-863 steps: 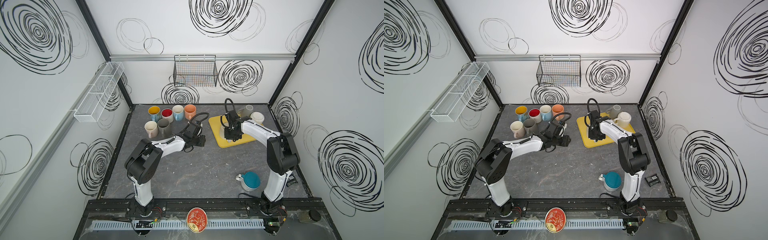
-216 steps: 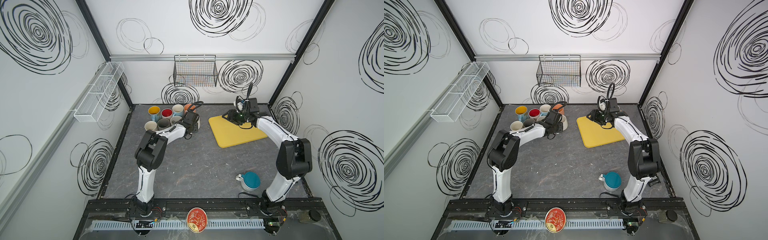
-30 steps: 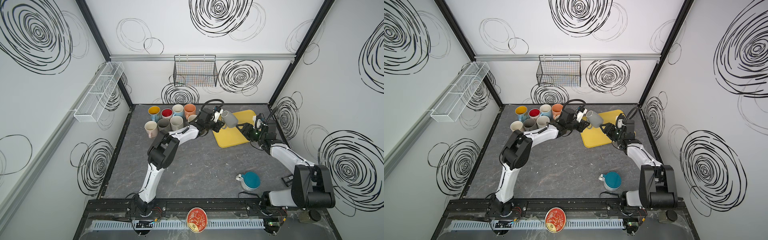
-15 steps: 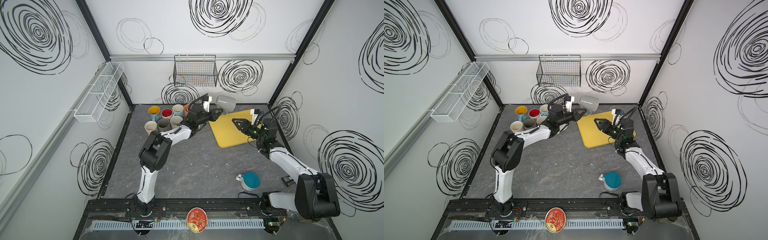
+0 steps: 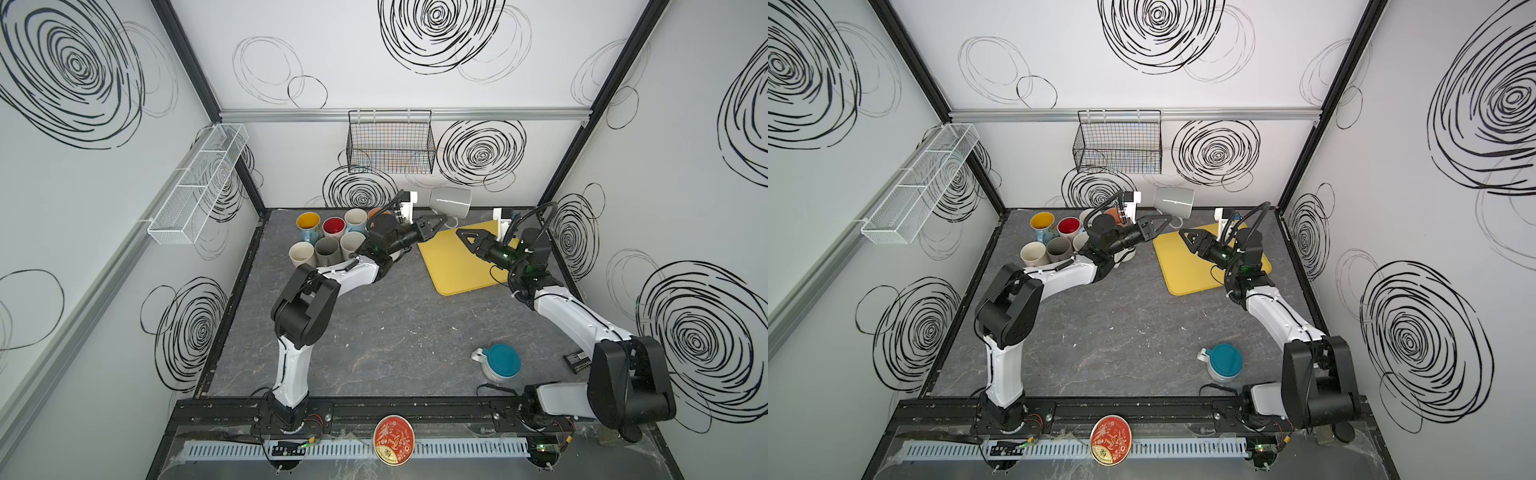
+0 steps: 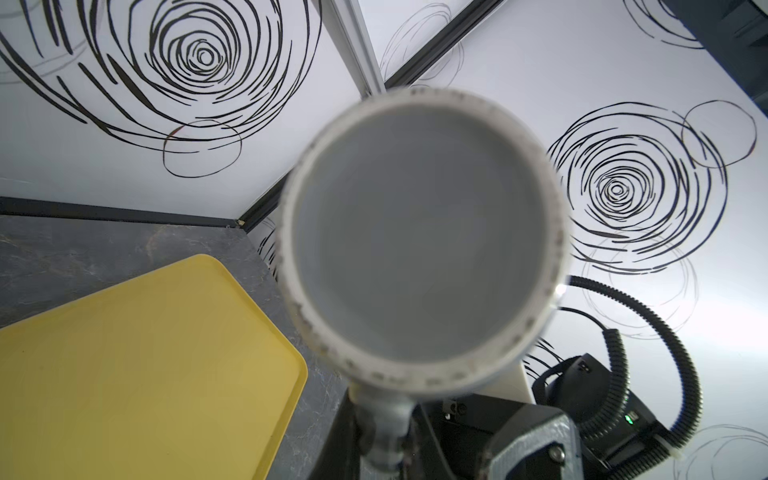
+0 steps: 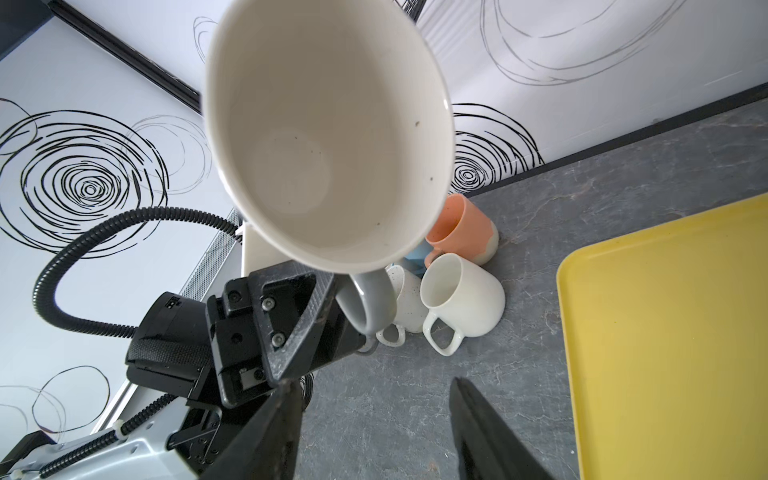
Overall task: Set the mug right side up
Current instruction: 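Rotate the grey mug upright with the left gripper while the right releases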
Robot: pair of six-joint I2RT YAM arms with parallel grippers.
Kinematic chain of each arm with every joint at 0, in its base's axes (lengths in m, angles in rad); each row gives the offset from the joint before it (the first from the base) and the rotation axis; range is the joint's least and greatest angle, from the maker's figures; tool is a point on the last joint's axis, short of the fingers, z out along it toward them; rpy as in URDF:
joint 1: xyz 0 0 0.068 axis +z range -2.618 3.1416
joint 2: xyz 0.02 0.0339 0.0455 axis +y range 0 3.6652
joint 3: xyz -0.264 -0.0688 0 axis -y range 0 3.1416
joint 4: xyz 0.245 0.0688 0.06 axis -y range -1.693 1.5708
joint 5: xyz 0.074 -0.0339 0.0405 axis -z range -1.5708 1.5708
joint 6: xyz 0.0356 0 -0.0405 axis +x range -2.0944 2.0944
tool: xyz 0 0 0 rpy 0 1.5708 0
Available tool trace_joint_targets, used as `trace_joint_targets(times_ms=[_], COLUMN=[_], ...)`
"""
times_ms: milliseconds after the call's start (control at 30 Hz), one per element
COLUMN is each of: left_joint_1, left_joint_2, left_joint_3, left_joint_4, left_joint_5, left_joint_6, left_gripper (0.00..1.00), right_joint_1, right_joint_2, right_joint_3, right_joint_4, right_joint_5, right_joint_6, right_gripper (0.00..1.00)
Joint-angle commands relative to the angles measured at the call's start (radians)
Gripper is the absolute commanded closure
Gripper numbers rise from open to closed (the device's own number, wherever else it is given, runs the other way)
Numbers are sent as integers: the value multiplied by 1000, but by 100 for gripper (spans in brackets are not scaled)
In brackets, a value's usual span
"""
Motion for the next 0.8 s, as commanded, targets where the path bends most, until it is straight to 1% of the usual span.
trace_joint_targets(times_ms=[0, 167, 400, 600, 767], left_joint_1=[4, 4, 0, -3, -11], left_joint_2=[-84, -99, -90, -88, -82], left_joint_3=[-2, -22, -16, -26, -20], left_joint_4=[211, 236, 293, 315, 329], left_joint_5=[18, 22, 34, 41, 56], left_joint_6=[-58, -81, -143, -177, -203], left_gripper=[100, 100, 100, 100, 100], right_joint_1=[8, 17, 31, 36, 36], right_joint_2=[23, 57, 103, 111, 120], right_joint_3=[50, 86, 125, 141, 155], right_joint_4=[43, 81, 111, 139, 150], right_joint_5=[-26, -26, -37, -50, -68], right_joint_6=[12, 25, 42, 56, 56], right_gripper=[40, 44, 54, 58, 64])
